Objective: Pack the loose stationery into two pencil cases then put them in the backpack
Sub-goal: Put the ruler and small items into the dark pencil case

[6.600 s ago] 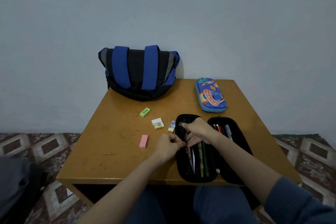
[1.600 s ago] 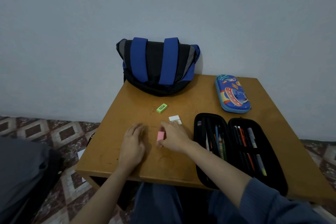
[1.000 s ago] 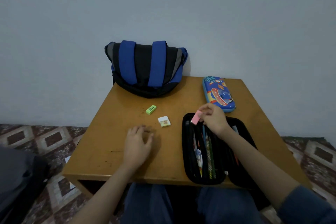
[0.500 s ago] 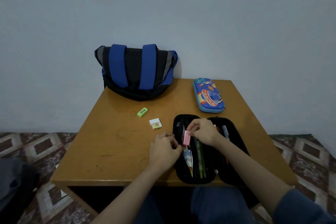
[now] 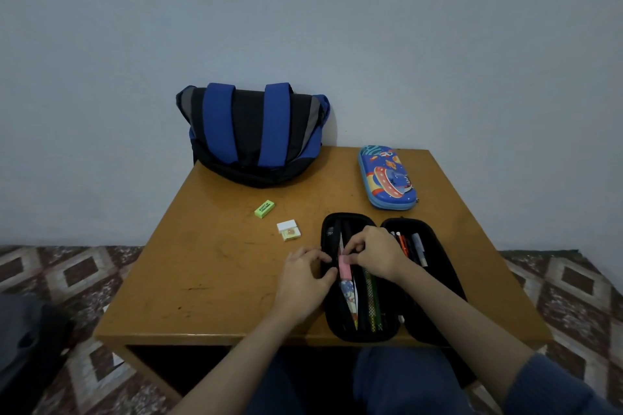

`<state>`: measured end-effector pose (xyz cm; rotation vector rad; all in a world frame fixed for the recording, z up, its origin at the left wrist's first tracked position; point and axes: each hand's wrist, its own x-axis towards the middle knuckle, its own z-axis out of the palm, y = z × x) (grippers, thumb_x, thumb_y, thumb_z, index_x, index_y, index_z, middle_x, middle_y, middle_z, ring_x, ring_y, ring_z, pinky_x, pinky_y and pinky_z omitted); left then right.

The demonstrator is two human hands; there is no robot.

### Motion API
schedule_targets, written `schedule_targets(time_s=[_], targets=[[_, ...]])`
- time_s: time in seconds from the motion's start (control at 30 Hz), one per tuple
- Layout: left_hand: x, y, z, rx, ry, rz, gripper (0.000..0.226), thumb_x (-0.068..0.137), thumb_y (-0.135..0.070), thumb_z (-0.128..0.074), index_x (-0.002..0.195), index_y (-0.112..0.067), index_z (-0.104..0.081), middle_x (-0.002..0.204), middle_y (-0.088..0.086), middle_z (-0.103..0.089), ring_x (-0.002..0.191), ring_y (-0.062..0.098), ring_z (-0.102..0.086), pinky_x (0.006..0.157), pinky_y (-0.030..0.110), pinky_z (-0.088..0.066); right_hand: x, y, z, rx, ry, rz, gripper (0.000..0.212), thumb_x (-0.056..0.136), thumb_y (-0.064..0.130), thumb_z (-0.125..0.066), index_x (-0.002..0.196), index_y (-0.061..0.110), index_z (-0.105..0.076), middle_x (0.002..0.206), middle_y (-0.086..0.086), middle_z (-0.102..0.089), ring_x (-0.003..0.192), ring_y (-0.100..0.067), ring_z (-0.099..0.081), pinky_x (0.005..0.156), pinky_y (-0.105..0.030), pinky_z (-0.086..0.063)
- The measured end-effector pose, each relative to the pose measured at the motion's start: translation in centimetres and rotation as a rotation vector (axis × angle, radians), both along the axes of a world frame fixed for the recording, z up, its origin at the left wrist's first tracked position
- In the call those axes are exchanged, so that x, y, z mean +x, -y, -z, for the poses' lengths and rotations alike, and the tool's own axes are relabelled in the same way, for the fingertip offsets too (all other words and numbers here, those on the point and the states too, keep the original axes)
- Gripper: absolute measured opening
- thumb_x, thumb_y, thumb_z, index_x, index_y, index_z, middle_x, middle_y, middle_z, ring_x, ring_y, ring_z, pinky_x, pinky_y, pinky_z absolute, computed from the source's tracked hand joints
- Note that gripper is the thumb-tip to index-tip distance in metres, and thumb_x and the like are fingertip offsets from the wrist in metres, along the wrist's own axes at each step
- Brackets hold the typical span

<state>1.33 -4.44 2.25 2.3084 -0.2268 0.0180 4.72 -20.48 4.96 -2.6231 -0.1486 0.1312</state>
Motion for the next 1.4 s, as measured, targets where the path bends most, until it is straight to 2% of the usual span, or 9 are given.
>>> schedule_targets(time_s=[0.1, 0.23, 0.4, 0.57, 0.7, 0.83, 1.2, 1.3, 1.4], targets=[[-0.2, -0.3, -0.1, -0.01, -0.016, 0.017, 0.026, 0.094, -0.028, -0.053, 0.117, -0.028, -0.063, 0.137, -0.006, -0.045, 0.129, 0.013, -0.033, 0.112, 0.029, -0.018, 0.0, 0.3, 0.2, 0.031, 0.03, 0.039, 0.011, 0.08, 0.018, -0.071, 0.09, 0.013, -0.072, 0.07, 0.013, -0.055, 0.063, -0.001, -0.049, 0.057, -0.012, -0.037], [-0.5, -0.6, 0.2, 0.048, -0.035, 0.1, 0.03, 0.094, -0.035, -0.05, 0.123, -0.035, -0.059, 0.148, -0.008, -0.033, 0.139, 0.013, -0.02, 0.114, 0.029, -0.002, 0.0, 0.3, 0.7, 0.05, 0.034, 0.041, 0.008, 0.081, 0.012, -0.068, 0.082, 0.01, -0.075, 0.066, 0.017, -0.055, 0.065, 0.003, -0.05, 0.063, -0.012, -0.041], [-0.5, -0.6, 0.7, 0.156, -0.013, 0.15, 0.034, 0.094, -0.043, -0.047, 0.127, -0.04, -0.054, 0.152, -0.008, -0.025, 0.138, 0.017, -0.017, 0.114, 0.033, -0.013, 0.5, 1.0, 0.4, 0.11, -0.078, 0.053, 0.011, 0.083, 0.009, -0.066, 0.086, 0.013, -0.076, 0.085, 0.003, -0.071, 0.083, -0.003, -0.058, 0.085, -0.022, -0.048], [0.6, -2.1, 0.5, 0.043, -0.009, 0.076, 0.033, 0.094, -0.04, -0.048, 0.126, -0.038, -0.054, 0.15, -0.01, -0.031, 0.141, 0.016, -0.017, 0.115, 0.036, -0.013, 1.2, 0.8, 0.0, 0.163, 0.045, 0.136, 0.013, 0.085, 0.007, -0.063, 0.088, 0.008, -0.075, 0.091, -0.002, -0.072, 0.077, -0.001, -0.056, 0.061, -0.004, -0.037], [2.1, -5.5, 0.7, 0.114, -0.037, -0.076, 0.044, 0.095, -0.039, -0.046, 0.138, -0.035, -0.041, 0.152, -0.011, -0.027, 0.142, 0.017, -0.017, 0.115, 0.04, -0.017, 2.3, -0.9, -0.6, 0.183, 0.117, 0.158, 0.012, 0.086, 0.009, -0.062, 0.086, 0.01, -0.075, 0.084, 0.0, -0.069, 0.068, 0.0, -0.055, 0.058, -0.008, -0.039], [2.5, -9.5, 2.0, 0.222, -0.083, -0.181, 0.053, 0.096, -0.039, -0.044, 0.145, -0.026, -0.03, 0.154, -0.006, -0.023, 0.143, 0.017, -0.018, 0.115, 0.038, -0.021, 3.5, -3.5, -0.8, 0.138, 0.122, 0.131, 0.013, 0.086, 0.014, -0.062, 0.086, 0.012, -0.075, 0.087, -0.002, -0.071, 0.079, -0.013, -0.062, 0.07, -0.025, -0.051], [2.2, -10.0, 3.3, 0.413, 0.024, -0.309, 0.051, 0.101, -0.027, -0.026, 0.147, -0.007, -0.02, 0.156, 0.005, -0.018, 0.145, 0.017, -0.009, 0.118, 0.03, 0.0, 7.1, -9.7, 0.3, 0.055, 0.097, 0.009, 0.017, 0.088, 0.012, -0.056, 0.097, 0.01, -0.071, 0.097, -0.007, -0.069, 0.09, -0.022, -0.063, 0.073, -0.032, -0.054], [2.4, -10.0, 3.6, 0.431, -0.001, -0.291, 0.052, 0.1, -0.025, -0.024, 0.148, -0.005, -0.015, 0.157, 0.007, -0.013, 0.146, 0.017, -0.006, 0.118, 0.03, 0.001, 8.3, -10.8, 0.9, -0.001, 0.114, -0.014, 0.021, 0.09, 0.013, -0.053, 0.104, 0.013, -0.068, 0.107, -0.007, -0.065, 0.096, -0.023, -0.061, 0.073, -0.031, -0.051], [2.5, -10.1, 3.7, 0.435, 0.015, -0.282, 0.053, 0.1, -0.022, -0.026, 0.148, -0.004, -0.015, 0.157, 0.008, -0.012, 0.146, 0.017, -0.005, 0.118, 0.028, 0.002, 9.5, -11.6, 1.5, -0.064, 0.115, -0.05, 0.033, 0.094, 0.017, -0.049, 0.126, 0.018, -0.057, 0.13, -0.009, -0.051, 0.114, -0.026, -0.052, 0.086, -0.034, -0.045]])
